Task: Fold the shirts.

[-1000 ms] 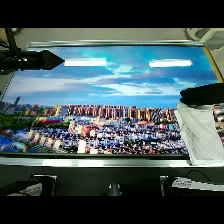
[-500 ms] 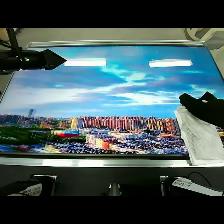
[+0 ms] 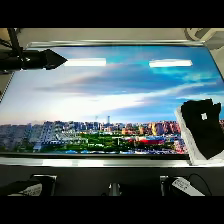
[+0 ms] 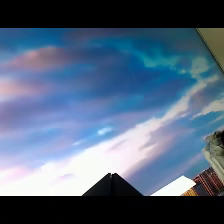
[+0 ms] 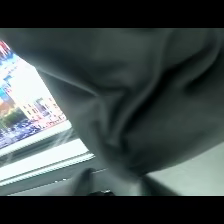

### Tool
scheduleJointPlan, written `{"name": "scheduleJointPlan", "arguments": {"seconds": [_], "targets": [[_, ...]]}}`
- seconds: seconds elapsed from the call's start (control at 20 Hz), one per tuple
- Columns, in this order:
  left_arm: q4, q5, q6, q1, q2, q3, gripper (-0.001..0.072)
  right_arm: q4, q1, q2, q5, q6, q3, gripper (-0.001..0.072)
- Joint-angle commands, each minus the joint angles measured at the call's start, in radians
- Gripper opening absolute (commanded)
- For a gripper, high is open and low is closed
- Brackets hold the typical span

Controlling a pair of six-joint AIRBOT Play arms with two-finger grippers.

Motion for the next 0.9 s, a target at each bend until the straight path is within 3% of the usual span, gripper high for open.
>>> {"name": "scheduleJointPlan", "arguments": {"seconds": [0.0, 0.05, 0.15, 0.3, 0.35, 0.45, 0.55, 0.6, 0.65, 0.7, 0.75, 0.8, 0.85], "targets": [[0.0, 0.001, 0.001, 0.0, -0.001, 0.0, 0.0025, -0.035, 0.0, 0.012, -0.031, -0.016, -0.056, 0.0541], [0.0, -0.001, 0.0, 0.0, 0.0, 0.0, 0.0025, -0.048, 0.0, 0.013, -0.05, -0.04, -0.028, 0.0613], [-0.037, -0.007, -0.022, 0.0, 0.012, 0.009, 0.0025, -0.072, 0.0, 0.013, -0.082, -0.102, 0.08, 0.0615], [0.016, -0.003, -0.004, -0.01, 0.019, 0.089, 0.0024, -0.024, 0.0, 0.013, -0.271, -0.149, 0.352, 0.0622], [0.104, 0.002, -0.014, -0.02, 0.018, 0.118, 0.0023, 0.045, 0.0, 0.013, -0.354, -0.161, 0.436, 0.0621], [0.408, 0.026, -0.13, -0.062, 0.012, 0.142, 0.0023, 0.15, 0.056, 0.013, -0.479, -0.199, 0.565, 0.0615], [0.731, 0.003, -0.258, -0.116, -0.014, 0.142, 0.0023, 0.133, 0.207, 0.016, -0.467, -0.229, 0.603, 0.0543], [0.863, -0.033, -0.319, -0.141, -0.034, 0.142, 0.0025, 0.112, 0.302, 0.013, -0.418, -0.228, 0.595, 0.0542], [0.93, -0.078, -0.359, -0.157, -0.057, 0.142, 0.0072, 0.06, 0.417, 0.005, -0.356, -0.192, 0.575, 0.0542], [0.936, -0.138, -0.389, -0.163, -0.082, 0.139, 0.0296, -0.004, 0.534, -0.007, -0.307, -0.121, 0.541, 0.0545], [0.918, -0.221, -0.435, -0.164, -0.107, 0.134, 0.058, -0.04, 0.632, -0.023, -0.276, -0.049, 0.497, 0.0624], [0.896, -0.325, -0.469, -0.165, -0.13, 0.116, 0.0705, -0.034, 0.72, -0.04, -0.25, -0.026, 0.441, 0.0711], [0.865, -0.378, -0.445, -0.168, -0.134, 0.073, 0.0706, -0.025, 0.784, -0.058, -0.22, -0.026, 0.392, 0.0712]]}}
